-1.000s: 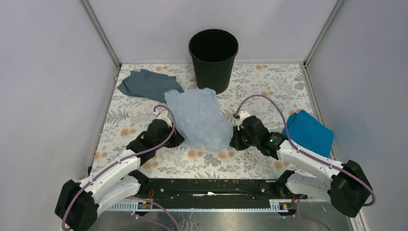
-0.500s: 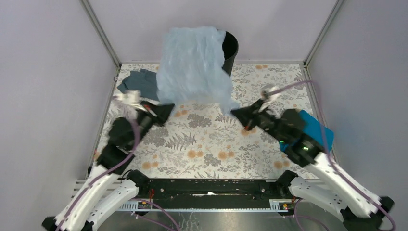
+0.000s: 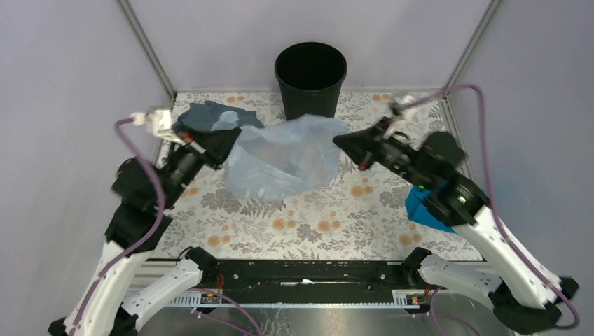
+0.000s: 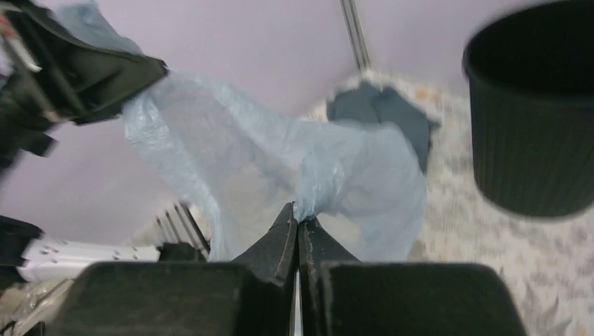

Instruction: Put the trash bags into the trash bin

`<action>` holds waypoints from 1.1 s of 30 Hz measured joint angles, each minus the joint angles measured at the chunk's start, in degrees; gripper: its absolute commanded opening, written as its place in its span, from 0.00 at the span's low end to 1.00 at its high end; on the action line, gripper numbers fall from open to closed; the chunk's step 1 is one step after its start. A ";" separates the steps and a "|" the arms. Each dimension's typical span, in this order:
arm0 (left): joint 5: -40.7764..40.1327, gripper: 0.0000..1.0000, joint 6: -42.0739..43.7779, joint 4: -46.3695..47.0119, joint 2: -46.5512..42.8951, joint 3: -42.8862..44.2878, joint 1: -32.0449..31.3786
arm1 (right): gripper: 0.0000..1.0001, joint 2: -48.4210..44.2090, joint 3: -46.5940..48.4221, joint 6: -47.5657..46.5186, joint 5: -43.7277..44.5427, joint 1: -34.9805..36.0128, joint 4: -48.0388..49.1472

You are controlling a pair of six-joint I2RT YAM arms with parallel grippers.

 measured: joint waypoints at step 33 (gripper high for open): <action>-5.66 0.00 5.33 -7.67 -6.75 -7.93 0.00 | 0.20 -5.99 -21.00 8.66 -0.96 0.00 0.85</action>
